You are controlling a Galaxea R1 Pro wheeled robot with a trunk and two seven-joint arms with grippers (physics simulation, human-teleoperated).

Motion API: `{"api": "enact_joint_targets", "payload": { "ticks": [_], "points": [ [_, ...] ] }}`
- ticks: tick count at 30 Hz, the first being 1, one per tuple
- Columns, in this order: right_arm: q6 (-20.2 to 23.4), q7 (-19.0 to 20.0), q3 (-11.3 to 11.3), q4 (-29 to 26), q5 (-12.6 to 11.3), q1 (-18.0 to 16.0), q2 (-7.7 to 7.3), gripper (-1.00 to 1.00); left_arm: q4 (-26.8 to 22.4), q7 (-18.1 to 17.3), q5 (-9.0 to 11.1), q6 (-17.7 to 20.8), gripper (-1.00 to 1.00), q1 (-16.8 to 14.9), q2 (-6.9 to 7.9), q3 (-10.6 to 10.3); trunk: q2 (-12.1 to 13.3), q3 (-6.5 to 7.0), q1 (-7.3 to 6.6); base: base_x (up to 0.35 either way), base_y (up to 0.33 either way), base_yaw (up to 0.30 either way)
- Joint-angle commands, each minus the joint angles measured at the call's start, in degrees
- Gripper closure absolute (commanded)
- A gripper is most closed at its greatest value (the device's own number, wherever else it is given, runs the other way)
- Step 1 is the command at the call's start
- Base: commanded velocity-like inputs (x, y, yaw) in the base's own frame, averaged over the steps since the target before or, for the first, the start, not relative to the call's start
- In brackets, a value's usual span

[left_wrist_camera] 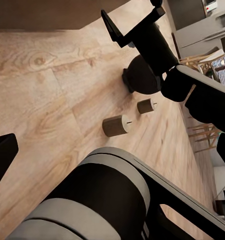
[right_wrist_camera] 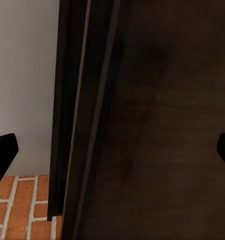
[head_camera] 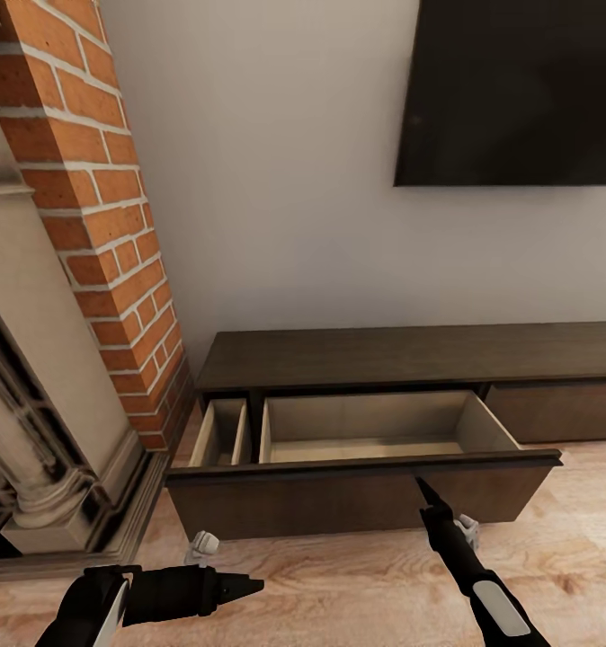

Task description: Place each of the two pumpkins and all three candles from the living room inside a cabinet in the living room (use any cabinet), then make sure every cabinet is closed, and position the cauldron so it is next to a table in the living room.

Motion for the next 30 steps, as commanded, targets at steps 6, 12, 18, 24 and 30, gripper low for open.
{"api": "enact_joint_targets", "payload": {
  "ticks": [6,12,18,24,30],
  "points": [
    [0.5,0.1,-0.2,0.0,-0.6,0.0,0.08,-1.0,0.0,0.0,0.2,0.6,-1.0,0.0,0.02,0.0,0.0,0.84,-0.12,-0.001,0.0,0.0],
    [0.3,0.0,-0.2,0.0,-0.6,0.0,0.17,-1.0,0.0,0.0,0.2,0.6,-1.0,0.0,0.01,0.0,0.0,0.84,-0.12,0.0,0.0,0.0],
    [0.0,0.0,-0.3,0.1,-0.6,0.0,0.44,-1.0,0.0,0.0,0.2,0.6,-1.0,-0.1,0.0,0.0,0.0,0.84,-0.12,0.0,0.0,0.0],
    [-0.1,-0.1,-0.8,0.2,-0.6,0.0,0.64,-1.0,0.0,0.0,0.2,0.6,-1.0,-0.1,0.01,0.0,0.0,0.84,-0.12,0.0,0.0,0.0],
    [-0.1,-0.1,-2.8,0.8,-0.6,0.0,0.75,-1.0,0.1,0.1,0.1,0.6,-1.0,-0.1,-0.01,0.0,0.0,0.84,-0.12,0.0,0.0,0.0]
  ]
}}
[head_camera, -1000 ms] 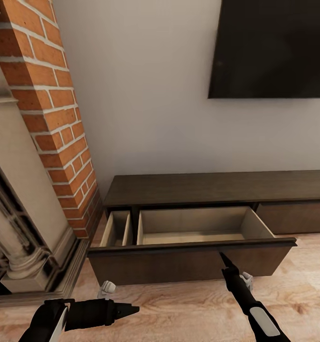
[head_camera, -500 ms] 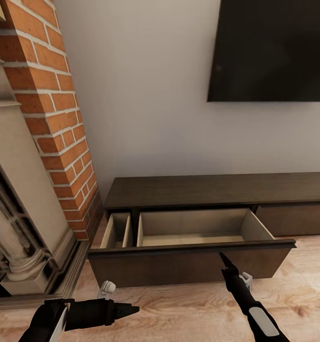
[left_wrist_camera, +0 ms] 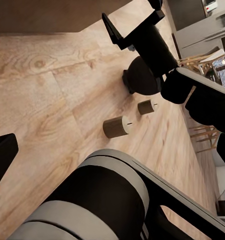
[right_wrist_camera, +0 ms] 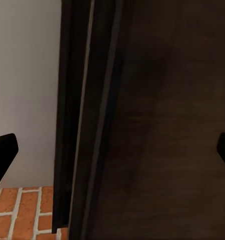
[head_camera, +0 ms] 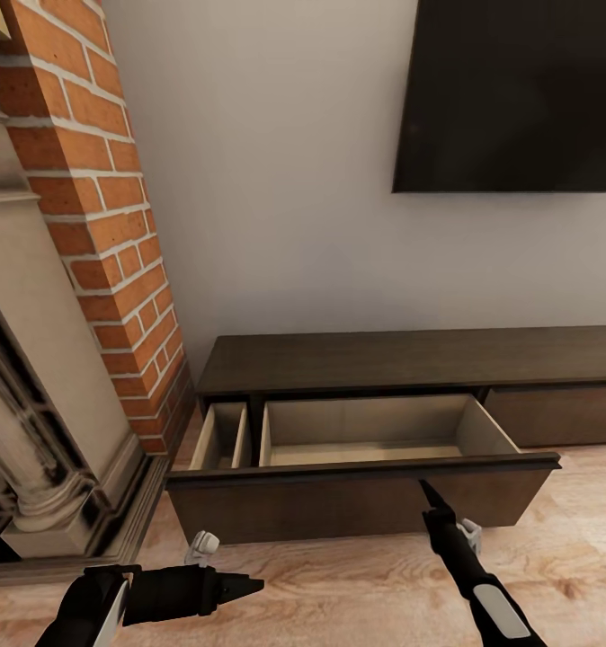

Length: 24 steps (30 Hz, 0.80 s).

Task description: Place each of the two pumpkins and all three candles from the living room inside a cabinet in the living room (use any cabinet), then make sure every cabinet is closed, and position the cauldron so it is next to a table in the living room.

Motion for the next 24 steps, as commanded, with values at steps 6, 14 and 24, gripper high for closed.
{"api": "enact_joint_targets", "payload": {
  "ticks": [6,14,24],
  "points": [
    [0.6,0.1,-0.7,0.4,-0.5,0.0,-0.21,-1.0,0.0,0.3,0.2,0.6,-1.0,0.0,-0.03,0.0,0.0,-0.05,-0.01,0.0,0.0,0.0],
    [0.7,0.1,-0.7,0.5,-0.5,0.0,-0.41,-1.0,0.0,0.5,0.2,0.6,-1.0,0.0,-0.05,0.0,0.0,-0.05,-0.01,0.0,0.0,0.0],
    [0.7,0.1,-0.7,0.5,-0.5,0.0,-0.46,-1.0,0.0,0.5,0.2,0.6,-1.0,0.0,-0.05,0.0,0.0,-0.05,-0.01,0.0,0.0,0.0]
  ]
}}
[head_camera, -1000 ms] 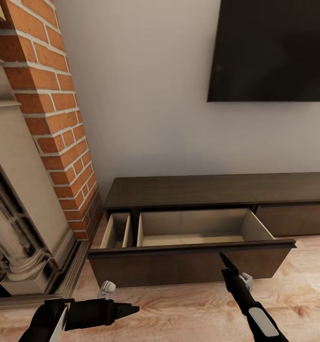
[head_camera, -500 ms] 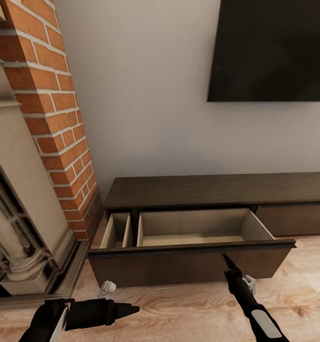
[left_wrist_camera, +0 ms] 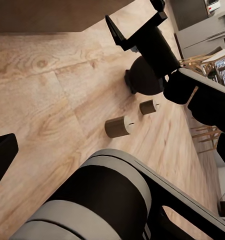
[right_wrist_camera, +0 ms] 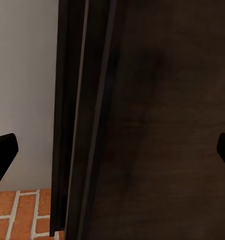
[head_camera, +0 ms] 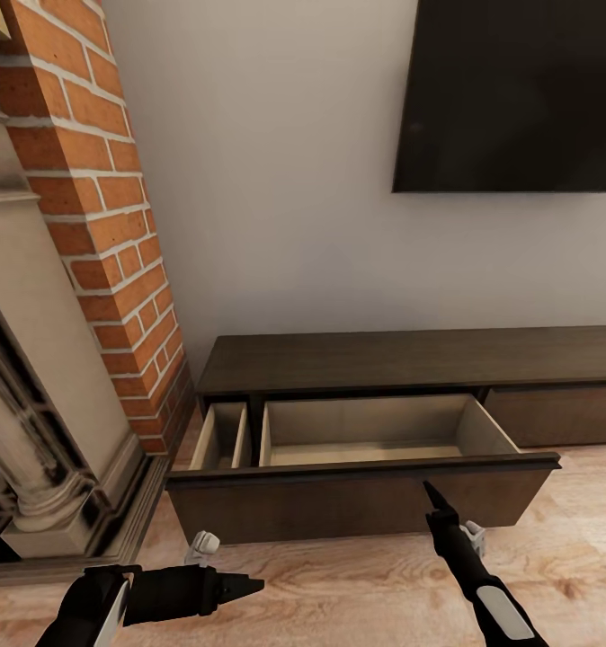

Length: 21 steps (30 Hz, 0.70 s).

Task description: Place each of the two pumpkins and all three candles from the living room inside a cabinet in the living room (use any cabinet), then make sure every cabinet is closed, and position the cauldron so it is next to a table in the living room.

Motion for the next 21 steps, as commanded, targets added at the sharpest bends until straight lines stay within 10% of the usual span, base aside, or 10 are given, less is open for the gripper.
{"api": "enact_joint_targets", "payload": {
  "ticks": [1,21],
  "points": [
    [0.6,0.2,-0.1,0.0,-0.6,0.0,0.03,-1.0,0.0,-0.1,0.2,0.6,-1.0,0.0,0.01,0.0,0.0,-0.05,-0.01,0.0,0.0,0.0],
    [0.6,0.2,-0.1,0.0,-0.6,0.0,0.02,-1.0,-0.1,-0.1,0.4,0.6,-1.0,0.0,0.06,0.0,0.0,-0.05,-0.01,0.0,0.0,0.0]
  ]
}}
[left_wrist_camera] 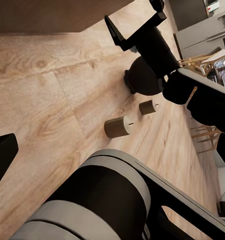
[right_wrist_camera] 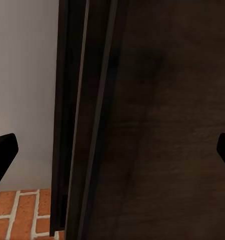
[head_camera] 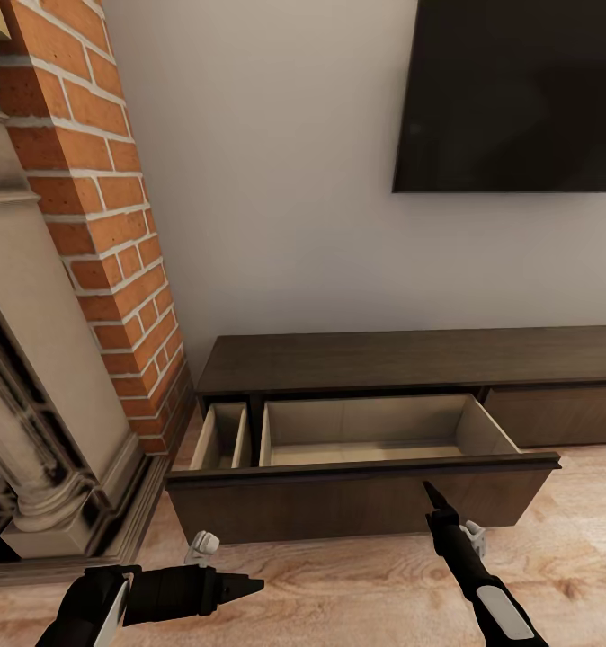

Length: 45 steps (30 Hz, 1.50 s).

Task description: Place each of the two pumpkins and all three candles from the living room inside a cabinet in the living room (use any cabinet), then make sure every cabinet is closed, and position the cauldron so it is next to a table in the living room.

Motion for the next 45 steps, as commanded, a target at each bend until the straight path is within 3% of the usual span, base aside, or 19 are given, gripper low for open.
{"api": "enact_joint_targets", "payload": {
  "ticks": [1,25,29,45],
  "points": [
    [0.6,0.2,-0.2,0.0,-0.6,0.0,0.01,-1.0,0.0,-0.1,0.2,0.5,-1.0,0.0,0.01,0.0,0.0,-0.05,-0.01,0.0,0.0,0.0],
    [0.6,0.2,-0.2,0.0,-0.5,0.0,0.09,-1.0,0.0,0.0,0.2,0.6,-1.0,0.0,0.01,0.0,0.0,0.17,-0.04,0.0,0.0,0.0],
    [0.6,0.2,-0.2,0.0,-0.5,0.0,0.1,-1.0,0.0,0.0,0.3,0.6,-1.0,0.0,0.0,0.0,0.0,1.06,-0.14,0.0,0.0,0.0],
    [0.5,0.3,-0.1,0.1,-0.6,0.0,0.23,-1.0,0.0,0.1,0.1,0.8,-1.0,-0.1,0.0,0.0,6.5,3.93,-3.66,0.0,0.0,0.0]
  ]
}}
